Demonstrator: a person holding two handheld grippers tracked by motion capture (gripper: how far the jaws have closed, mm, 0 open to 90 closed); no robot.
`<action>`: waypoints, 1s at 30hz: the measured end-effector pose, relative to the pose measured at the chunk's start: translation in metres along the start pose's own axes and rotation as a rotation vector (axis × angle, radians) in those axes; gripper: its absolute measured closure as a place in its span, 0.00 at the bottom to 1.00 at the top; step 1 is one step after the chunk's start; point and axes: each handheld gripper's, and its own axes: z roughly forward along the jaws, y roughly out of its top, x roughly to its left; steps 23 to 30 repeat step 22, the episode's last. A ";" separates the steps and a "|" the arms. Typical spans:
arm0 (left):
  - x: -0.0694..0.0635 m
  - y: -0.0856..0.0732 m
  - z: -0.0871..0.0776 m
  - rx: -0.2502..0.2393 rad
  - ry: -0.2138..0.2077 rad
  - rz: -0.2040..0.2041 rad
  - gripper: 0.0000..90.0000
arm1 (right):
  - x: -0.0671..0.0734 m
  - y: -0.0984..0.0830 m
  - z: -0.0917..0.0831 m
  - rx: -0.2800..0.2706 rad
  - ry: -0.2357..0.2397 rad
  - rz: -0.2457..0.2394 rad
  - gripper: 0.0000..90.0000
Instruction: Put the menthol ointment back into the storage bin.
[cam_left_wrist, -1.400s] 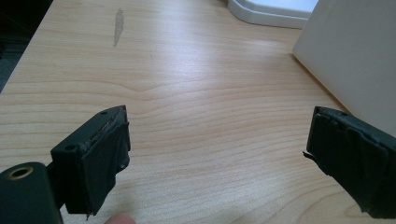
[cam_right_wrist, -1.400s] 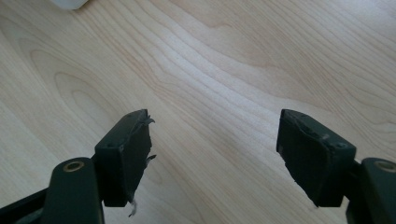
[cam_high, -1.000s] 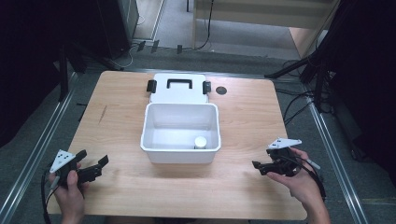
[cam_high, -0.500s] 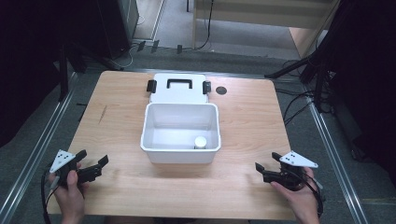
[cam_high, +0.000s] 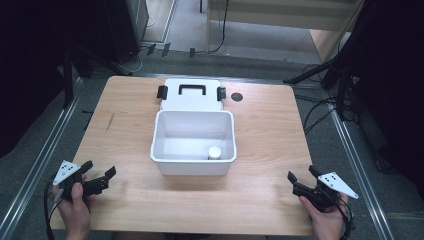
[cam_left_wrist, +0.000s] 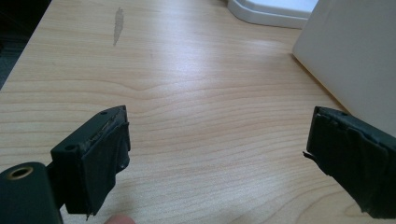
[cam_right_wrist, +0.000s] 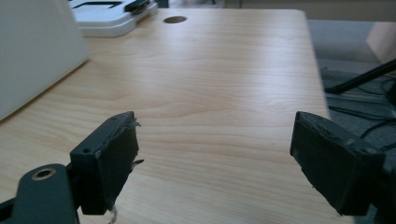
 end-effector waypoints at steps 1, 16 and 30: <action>0.000 0.000 0.000 -0.001 0.001 0.003 0.08 | -0.002 -0.001 -0.001 -0.012 -0.014 0.009 0.18; 0.000 -0.001 -0.001 -0.014 0.014 0.002 0.08 | 0.006 -0.003 0.000 0.073 -0.251 0.098 0.15; 0.001 -0.001 -0.002 -0.022 0.010 -0.014 0.08 | 0.007 -0.004 -0.004 0.046 -0.207 0.094 0.06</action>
